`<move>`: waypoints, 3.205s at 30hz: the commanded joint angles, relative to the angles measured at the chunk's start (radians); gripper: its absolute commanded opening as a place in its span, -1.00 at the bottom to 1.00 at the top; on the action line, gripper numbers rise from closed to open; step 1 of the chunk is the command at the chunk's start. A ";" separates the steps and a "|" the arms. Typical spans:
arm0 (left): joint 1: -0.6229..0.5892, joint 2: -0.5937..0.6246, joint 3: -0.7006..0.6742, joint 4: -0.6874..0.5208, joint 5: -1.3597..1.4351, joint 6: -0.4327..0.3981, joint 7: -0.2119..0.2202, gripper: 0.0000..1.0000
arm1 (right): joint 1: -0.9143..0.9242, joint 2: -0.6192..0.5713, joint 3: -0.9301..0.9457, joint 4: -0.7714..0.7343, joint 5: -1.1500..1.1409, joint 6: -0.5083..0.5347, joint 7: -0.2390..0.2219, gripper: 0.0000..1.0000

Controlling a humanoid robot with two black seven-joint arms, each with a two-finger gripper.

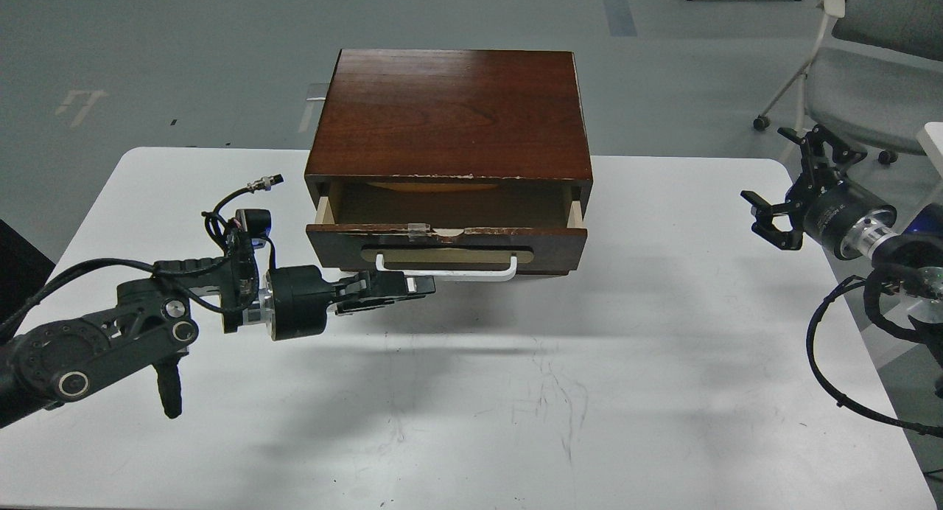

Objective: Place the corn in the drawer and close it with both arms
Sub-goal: 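Push the drawer front with the left gripper into the cabinet, then press the drawer fully shut with the left gripper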

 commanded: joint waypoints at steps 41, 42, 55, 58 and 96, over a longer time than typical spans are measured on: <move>-0.114 -0.141 0.000 0.191 -0.001 -0.065 -0.001 -0.28 | 0.001 -0.003 -0.001 -0.034 0.000 0.002 0.000 1.00; -0.114 -0.141 0.000 0.191 -0.001 -0.065 -0.001 -0.28 | 0.001 -0.003 -0.001 -0.034 0.000 0.002 0.000 1.00; -0.155 -0.198 0.000 0.267 -0.003 -0.086 -0.001 -0.22 | 0.001 -0.003 -0.003 -0.045 0.000 0.005 0.000 1.00; -0.163 -0.203 0.000 0.273 -0.003 -0.086 -0.001 -0.22 | 0.001 -0.003 -0.003 -0.045 0.000 0.003 0.000 1.00; -0.174 -0.177 0.016 0.212 -0.004 -0.086 -0.001 -0.15 | 0.001 -0.005 -0.005 -0.043 0.000 0.003 -0.002 1.00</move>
